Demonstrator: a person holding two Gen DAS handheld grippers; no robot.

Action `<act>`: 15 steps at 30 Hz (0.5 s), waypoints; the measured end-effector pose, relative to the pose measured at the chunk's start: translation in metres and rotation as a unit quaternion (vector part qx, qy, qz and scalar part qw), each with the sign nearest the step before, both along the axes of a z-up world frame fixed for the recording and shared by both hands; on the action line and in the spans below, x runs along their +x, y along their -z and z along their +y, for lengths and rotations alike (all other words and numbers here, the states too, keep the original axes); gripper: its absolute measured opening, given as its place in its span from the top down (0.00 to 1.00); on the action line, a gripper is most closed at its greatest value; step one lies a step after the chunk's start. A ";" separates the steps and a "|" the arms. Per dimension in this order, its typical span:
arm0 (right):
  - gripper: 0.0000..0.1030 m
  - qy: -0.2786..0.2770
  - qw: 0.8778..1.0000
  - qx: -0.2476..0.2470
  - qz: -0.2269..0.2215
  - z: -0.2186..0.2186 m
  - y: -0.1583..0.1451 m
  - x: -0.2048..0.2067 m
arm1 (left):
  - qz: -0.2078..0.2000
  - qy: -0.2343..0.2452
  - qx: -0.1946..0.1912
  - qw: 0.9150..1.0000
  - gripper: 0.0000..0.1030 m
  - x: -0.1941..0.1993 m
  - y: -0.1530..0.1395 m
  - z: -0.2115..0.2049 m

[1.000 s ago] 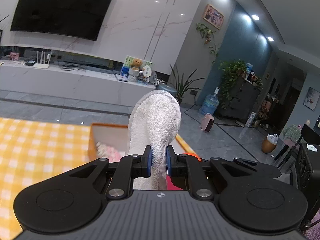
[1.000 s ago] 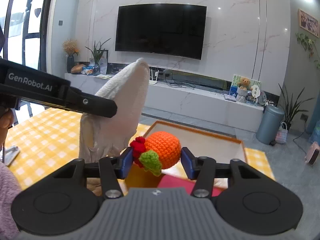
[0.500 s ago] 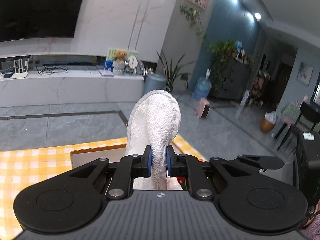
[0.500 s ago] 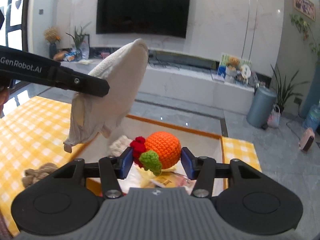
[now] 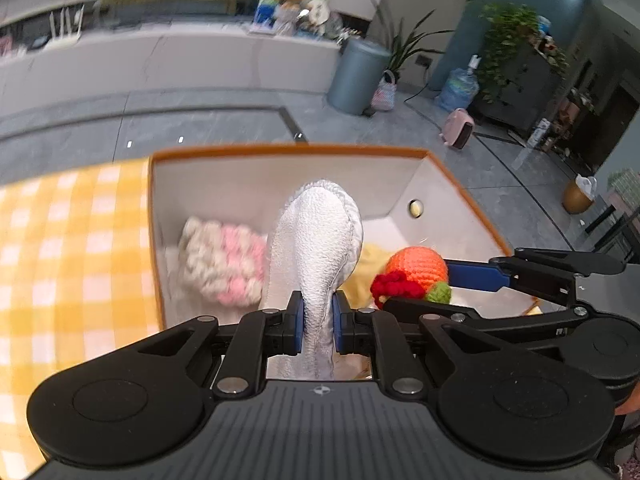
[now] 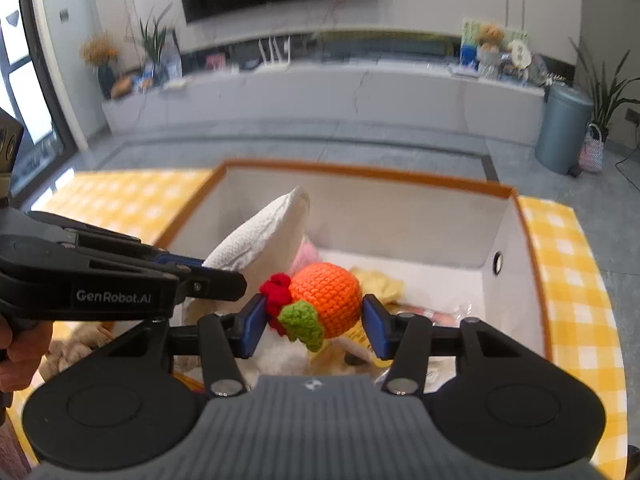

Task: Organize soft objects
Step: 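Carry the white pad and orange fruit over the orange box and open both grippers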

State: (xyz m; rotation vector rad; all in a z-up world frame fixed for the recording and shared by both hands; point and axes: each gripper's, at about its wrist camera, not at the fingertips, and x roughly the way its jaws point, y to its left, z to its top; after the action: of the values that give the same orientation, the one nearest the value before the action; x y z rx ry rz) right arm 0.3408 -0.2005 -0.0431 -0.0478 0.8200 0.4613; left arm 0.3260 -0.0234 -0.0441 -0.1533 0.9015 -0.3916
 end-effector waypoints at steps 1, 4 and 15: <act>0.50 -0.004 1.000 -0.006 0.010 0.003 0.003 0.002 | 0.005 -0.003 -0.004 1.000 0.85 0.000 0.004 0.003; 0.50 -0.016 0.999 -0.023 0.031 0.010 0.010 0.008 | 0.022 -0.005 -0.011 1.000 0.85 0.009 0.009 0.009; 0.49 -0.022 0.996 -0.052 0.070 0.016 0.022 0.011 | 0.057 -0.007 -0.041 0.998 0.62 0.015 0.012 0.014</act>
State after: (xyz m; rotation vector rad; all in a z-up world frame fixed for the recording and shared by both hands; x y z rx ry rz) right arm 0.3523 -0.1848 -0.0649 -0.1312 0.9822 0.4677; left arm 0.3413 -0.0091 -0.0566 -0.2588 0.9971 -0.4098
